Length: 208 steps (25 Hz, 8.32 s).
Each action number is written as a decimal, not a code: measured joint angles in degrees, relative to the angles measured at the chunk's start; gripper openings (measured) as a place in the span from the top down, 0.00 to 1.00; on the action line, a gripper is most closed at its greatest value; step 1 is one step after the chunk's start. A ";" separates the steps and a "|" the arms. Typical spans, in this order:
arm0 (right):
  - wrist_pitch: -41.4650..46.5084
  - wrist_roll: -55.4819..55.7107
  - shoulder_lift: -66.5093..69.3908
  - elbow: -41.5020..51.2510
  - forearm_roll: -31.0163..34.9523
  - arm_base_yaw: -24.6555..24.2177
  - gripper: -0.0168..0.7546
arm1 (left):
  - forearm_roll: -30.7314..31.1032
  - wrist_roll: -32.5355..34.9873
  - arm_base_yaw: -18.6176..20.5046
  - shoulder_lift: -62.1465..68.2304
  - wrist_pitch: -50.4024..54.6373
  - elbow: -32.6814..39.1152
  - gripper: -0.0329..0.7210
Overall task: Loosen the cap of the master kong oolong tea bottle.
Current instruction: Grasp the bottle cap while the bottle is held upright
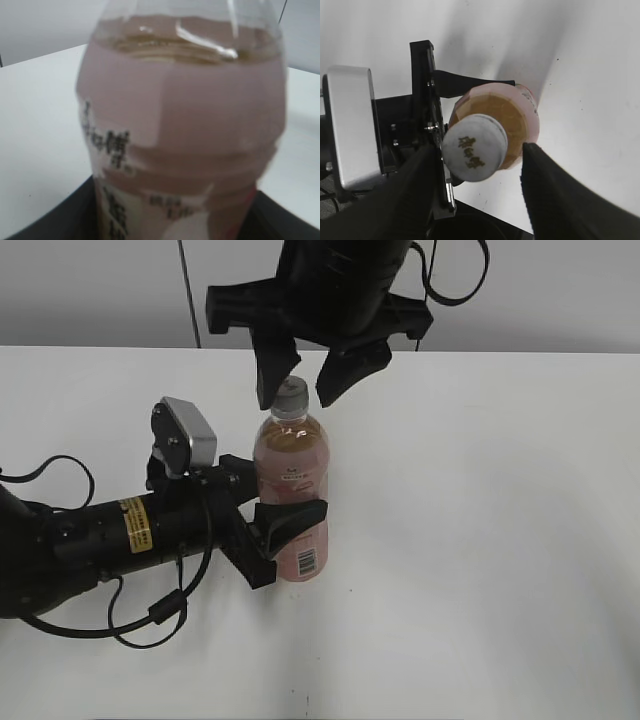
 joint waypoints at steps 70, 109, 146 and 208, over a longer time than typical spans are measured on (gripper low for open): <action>2.23 -9.17 0.96 -11.23 -4.72 0.26 0.23 | 0.15 0.03 0.00 0.00 0.22 -0.17 0.45; 2.65 -30.78 3.24 -5.25 -1.17 0.77 0.63 | 0.22 0.03 0.00 0.00 0.25 -0.17 0.45; 2.86 -8.72 0.81 -5.47 -0.58 0.84 0.22 | 0.28 0.03 0.00 0.00 0.25 -0.17 0.45; 2.98 -80.78 3.28 -5.47 -1.34 0.84 0.63 | 0.32 0.03 0.00 0.00 0.24 -0.17 0.45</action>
